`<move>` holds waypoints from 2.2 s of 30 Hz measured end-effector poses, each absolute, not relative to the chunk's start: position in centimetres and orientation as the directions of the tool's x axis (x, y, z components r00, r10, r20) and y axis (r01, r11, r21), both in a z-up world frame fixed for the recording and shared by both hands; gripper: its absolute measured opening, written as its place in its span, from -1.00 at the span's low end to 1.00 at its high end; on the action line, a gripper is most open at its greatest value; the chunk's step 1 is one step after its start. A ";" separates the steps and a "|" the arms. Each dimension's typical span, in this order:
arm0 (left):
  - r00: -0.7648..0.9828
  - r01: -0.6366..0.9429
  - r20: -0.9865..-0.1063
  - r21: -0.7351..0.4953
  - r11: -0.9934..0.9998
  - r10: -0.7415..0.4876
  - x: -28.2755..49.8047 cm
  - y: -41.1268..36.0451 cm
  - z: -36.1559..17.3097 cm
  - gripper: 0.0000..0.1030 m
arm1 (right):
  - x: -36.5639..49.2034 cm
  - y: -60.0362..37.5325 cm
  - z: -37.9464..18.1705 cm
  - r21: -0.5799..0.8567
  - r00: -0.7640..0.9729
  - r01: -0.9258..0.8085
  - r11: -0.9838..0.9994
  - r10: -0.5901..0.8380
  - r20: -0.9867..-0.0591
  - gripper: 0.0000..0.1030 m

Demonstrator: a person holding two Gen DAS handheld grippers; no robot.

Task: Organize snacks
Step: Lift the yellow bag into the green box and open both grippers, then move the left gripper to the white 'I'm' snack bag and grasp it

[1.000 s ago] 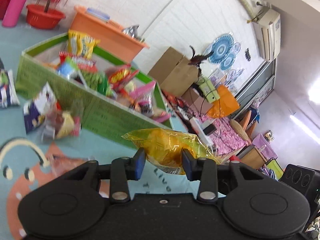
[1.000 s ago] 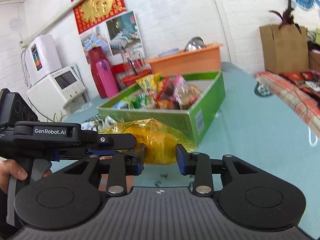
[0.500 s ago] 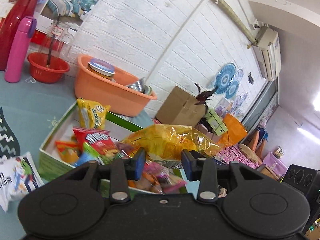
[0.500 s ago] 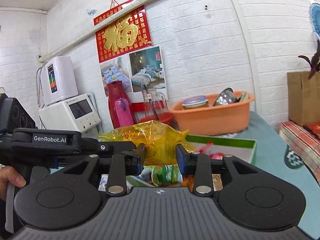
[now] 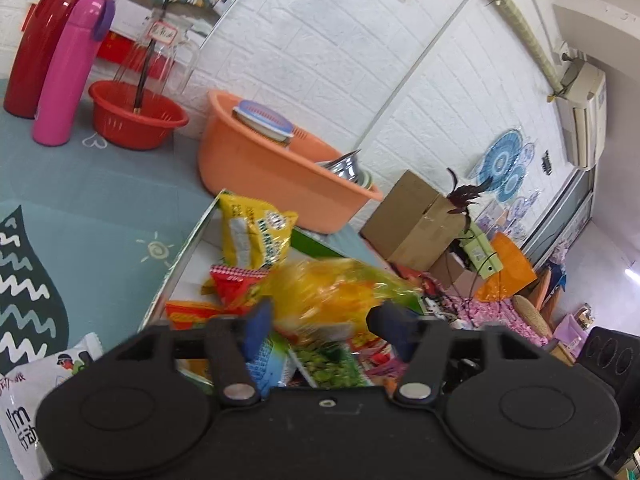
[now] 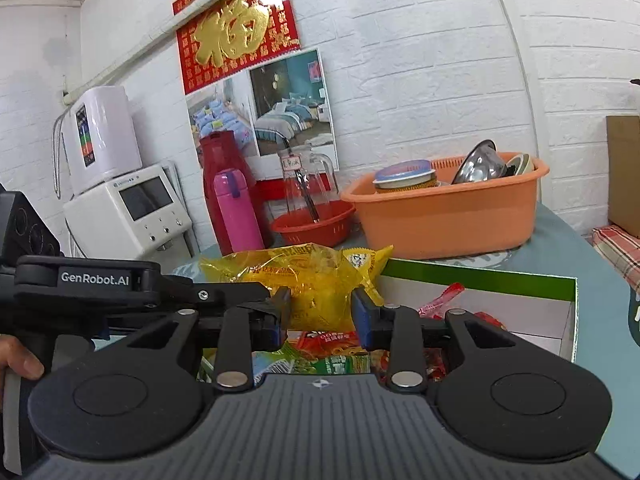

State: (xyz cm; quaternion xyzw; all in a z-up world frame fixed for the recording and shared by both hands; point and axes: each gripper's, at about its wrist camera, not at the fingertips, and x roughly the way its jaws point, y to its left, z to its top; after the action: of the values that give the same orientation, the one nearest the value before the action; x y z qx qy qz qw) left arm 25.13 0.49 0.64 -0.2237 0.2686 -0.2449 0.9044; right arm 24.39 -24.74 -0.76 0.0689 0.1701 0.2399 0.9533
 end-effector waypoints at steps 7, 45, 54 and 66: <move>0.756 0.300 -0.381 -0.522 0.798 -0.533 24.1 1.3 1.1 1.00 | 23.3 -24.1 -1.3 0.090 0.863 -0.401 0.912 0.409 -0.297 1.00; 0.828 0.211 -0.387 -0.455 0.865 -0.406 18.8 11.4 -0.4 1.00 | 11.7 -21.5 -1.9 0.145 0.750 -0.527 0.837 0.539 -0.382 1.00; 0.755 0.187 -0.494 -0.469 0.863 -0.432 21.8 12.1 -3.8 -0.13 | 12.9 -20.5 -2.9 0.173 0.730 -0.509 0.843 0.530 -0.431 1.00; 0.705 0.211 -0.487 -0.552 0.807 -0.517 11.7 9.9 -5.0 -0.94 | 11.9 -18.8 -3.6 0.189 0.679 -0.562 0.805 0.580 -0.450 1.00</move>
State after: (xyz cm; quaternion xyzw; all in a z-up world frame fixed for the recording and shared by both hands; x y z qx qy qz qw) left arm 11.73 9.91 -5.04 -0.2345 0.3259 -0.2037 0.8929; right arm 11.89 -18.83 -3.59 0.0179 0.2514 0.3115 0.9162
